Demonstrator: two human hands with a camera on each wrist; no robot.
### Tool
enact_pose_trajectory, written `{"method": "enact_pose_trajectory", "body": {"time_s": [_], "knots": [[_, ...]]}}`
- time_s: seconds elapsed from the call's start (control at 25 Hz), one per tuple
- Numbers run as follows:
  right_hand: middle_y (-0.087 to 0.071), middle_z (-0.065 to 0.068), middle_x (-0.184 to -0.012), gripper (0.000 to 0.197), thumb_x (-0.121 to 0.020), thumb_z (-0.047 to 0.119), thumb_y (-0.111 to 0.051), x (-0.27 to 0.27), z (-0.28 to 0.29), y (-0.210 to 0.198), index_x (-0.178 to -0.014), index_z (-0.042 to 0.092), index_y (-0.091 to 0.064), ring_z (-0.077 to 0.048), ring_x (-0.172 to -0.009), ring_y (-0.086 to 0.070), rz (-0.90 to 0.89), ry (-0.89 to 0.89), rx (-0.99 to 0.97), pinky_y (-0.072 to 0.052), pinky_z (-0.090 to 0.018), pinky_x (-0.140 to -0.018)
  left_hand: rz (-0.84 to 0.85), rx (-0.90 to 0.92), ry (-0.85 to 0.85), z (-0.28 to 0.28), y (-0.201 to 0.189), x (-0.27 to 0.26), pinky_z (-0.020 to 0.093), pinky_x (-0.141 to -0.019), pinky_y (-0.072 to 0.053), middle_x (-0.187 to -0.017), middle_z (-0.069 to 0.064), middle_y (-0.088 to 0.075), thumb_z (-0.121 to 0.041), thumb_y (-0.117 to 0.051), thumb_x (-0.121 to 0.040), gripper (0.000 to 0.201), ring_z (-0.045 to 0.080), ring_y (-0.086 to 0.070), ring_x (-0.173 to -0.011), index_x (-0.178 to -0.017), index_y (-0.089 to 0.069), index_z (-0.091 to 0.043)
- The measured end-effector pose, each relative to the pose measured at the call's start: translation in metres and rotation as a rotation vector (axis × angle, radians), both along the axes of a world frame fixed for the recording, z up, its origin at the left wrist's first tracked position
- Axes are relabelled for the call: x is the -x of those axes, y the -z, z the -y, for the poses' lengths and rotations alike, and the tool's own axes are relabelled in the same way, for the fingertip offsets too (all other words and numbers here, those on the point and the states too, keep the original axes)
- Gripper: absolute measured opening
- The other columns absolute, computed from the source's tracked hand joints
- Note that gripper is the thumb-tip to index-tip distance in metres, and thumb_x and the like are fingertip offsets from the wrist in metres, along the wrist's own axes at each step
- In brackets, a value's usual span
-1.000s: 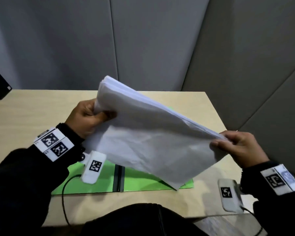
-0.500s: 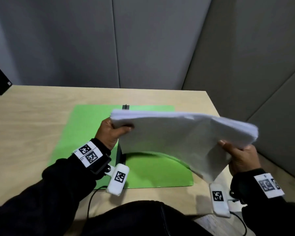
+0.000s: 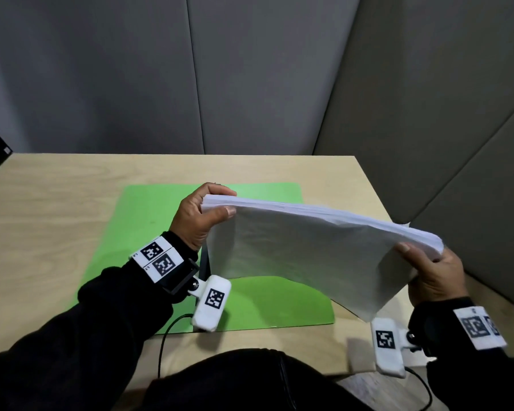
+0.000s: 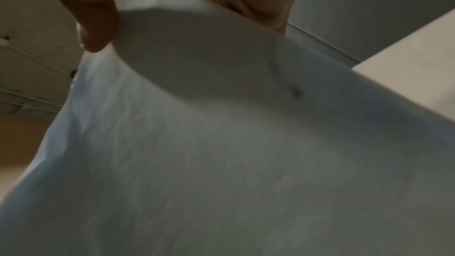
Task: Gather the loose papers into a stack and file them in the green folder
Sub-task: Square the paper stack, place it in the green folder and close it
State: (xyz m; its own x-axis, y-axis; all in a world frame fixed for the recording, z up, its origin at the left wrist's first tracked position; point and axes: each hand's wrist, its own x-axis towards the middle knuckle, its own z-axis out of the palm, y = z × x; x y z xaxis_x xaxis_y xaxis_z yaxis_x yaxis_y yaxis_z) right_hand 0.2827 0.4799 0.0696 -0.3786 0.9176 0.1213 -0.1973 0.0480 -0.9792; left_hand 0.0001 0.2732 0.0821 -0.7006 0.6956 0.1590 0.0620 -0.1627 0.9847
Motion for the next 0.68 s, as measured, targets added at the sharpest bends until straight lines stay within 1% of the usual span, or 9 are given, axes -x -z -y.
{"method": "enact_pose_trajectory", "body": {"time_s": [0.12, 0.16, 0.28, 0.4, 0.48, 0.52, 0.56, 0.64, 0.68], "knots": [[-0.072, 0.014, -0.068, 0.026, -0.068, 0.002, -0.073, 0.001, -0.001, -0.006, -0.072, 0.028, -0.074, -0.002, -0.065, -0.063, 0.041, -0.028, -0.095, -0.050, -0.014, -0.064, 0.039, 0.013, 0.030, -0.001, 0.004, 0.004, 0.024, -0.070, -0.045, -0.081, -0.007, -0.066, -0.031, -0.075, -0.051, 0.028, 0.011, -0.057, -0.075, -0.079, -0.071, -0.028], [-0.072, 0.014, -0.068, 0.019, -0.061, 0.013, -0.080, 0.003, 0.002, -0.008, -0.072, 0.027, -0.074, -0.002, -0.064, -0.063, 0.035, -0.039, -0.092, -0.051, -0.014, -0.063, 0.053, 0.015, 0.041, -0.003, 0.007, 0.004, 0.025, -0.071, -0.046, -0.080, -0.006, -0.067, -0.030, -0.076, -0.050, 0.030, 0.013, -0.059, -0.074, -0.080, -0.070, -0.025], [-0.071, 0.014, -0.061, 0.039, -0.035, 0.047, -0.085, 0.006, 0.003, -0.007, -0.066, 0.026, -0.075, 0.000, -0.056, -0.063, -0.014, -0.024, -0.070, -0.052, -0.014, -0.058, 0.065, -0.013, 0.008, -0.008, 0.010, 0.000, 0.018, -0.064, -0.049, -0.062, -0.007, -0.069, -0.027, -0.076, -0.046, 0.036, 0.007, -0.062, -0.060, -0.077, -0.062, -0.014], [-0.069, 0.015, -0.058, 0.011, -0.054, 0.029, -0.080, 0.007, 0.002, -0.015, -0.063, 0.027, -0.073, 0.001, -0.055, -0.061, -0.036, -0.028, -0.070, -0.050, -0.013, -0.057, 0.036, -0.059, -0.002, -0.007, 0.002, 0.004, 0.012, -0.058, -0.047, -0.059, -0.009, -0.067, -0.026, -0.075, -0.049, 0.030, 0.003, -0.060, -0.057, -0.073, -0.061, -0.015], [-0.068, 0.015, -0.057, 0.020, -0.068, 0.008, -0.072, 0.004, -0.002, -0.009, -0.062, 0.027, -0.073, 0.001, -0.055, -0.060, -0.001, -0.013, -0.093, -0.049, -0.012, -0.056, -0.003, -0.042, 0.023, -0.005, 0.001, 0.009, 0.012, -0.060, -0.045, -0.068, -0.012, -0.067, -0.030, -0.074, -0.051, 0.024, 0.002, -0.058, -0.064, -0.073, -0.066, -0.024], [-0.069, 0.014, -0.059, 0.021, -0.070, 0.007, -0.072, 0.003, -0.004, -0.002, -0.064, 0.027, -0.073, 0.000, -0.056, -0.061, 0.016, -0.029, -0.065, -0.050, -0.013, -0.057, -0.019, -0.026, 0.026, -0.003, 0.002, 0.010, 0.011, -0.063, -0.045, -0.074, -0.014, -0.067, -0.032, -0.073, -0.051, 0.024, 0.002, -0.057, -0.067, -0.075, -0.068, -0.028], [-0.071, 0.014, -0.062, 0.011, -0.065, 0.016, -0.079, 0.004, 0.000, 0.000, -0.067, 0.026, -0.074, -0.001, -0.057, -0.063, 0.035, -0.061, -0.022, -0.052, -0.014, -0.058, -0.039, -0.003, 0.020, -0.002, 0.003, 0.010, 0.011, -0.065, -0.045, -0.078, -0.014, -0.066, -0.033, -0.073, -0.051, 0.027, 0.001, -0.056, -0.069, -0.078, -0.068, -0.031], [-0.073, 0.011, -0.064, 0.045, -0.035, 0.046, -0.088, 0.003, 0.005, 0.011, -0.071, 0.023, -0.076, -0.004, -0.058, -0.065, 0.107, -0.120, 0.016, -0.054, -0.017, -0.059, -0.172, 0.081, 0.003, 0.001, 0.002, 0.010, 0.011, -0.068, -0.044, -0.086, -0.011, -0.063, -0.035, -0.070, -0.053, 0.033, -0.001, -0.056, -0.071, -0.086, -0.065, -0.034], [-0.073, 0.011, -0.062, 0.055, -0.025, 0.051, -0.087, 0.003, 0.007, 0.015, -0.069, 0.022, -0.076, -0.004, -0.055, -0.065, 0.119, -0.113, 0.005, -0.054, -0.017, -0.057, -0.278, 0.130, 0.003, 0.003, -0.004, 0.011, 0.011, -0.070, -0.044, -0.087, -0.008, -0.062, -0.037, -0.067, -0.055, 0.036, -0.001, -0.056, -0.072, -0.091, -0.063, -0.036]]}}
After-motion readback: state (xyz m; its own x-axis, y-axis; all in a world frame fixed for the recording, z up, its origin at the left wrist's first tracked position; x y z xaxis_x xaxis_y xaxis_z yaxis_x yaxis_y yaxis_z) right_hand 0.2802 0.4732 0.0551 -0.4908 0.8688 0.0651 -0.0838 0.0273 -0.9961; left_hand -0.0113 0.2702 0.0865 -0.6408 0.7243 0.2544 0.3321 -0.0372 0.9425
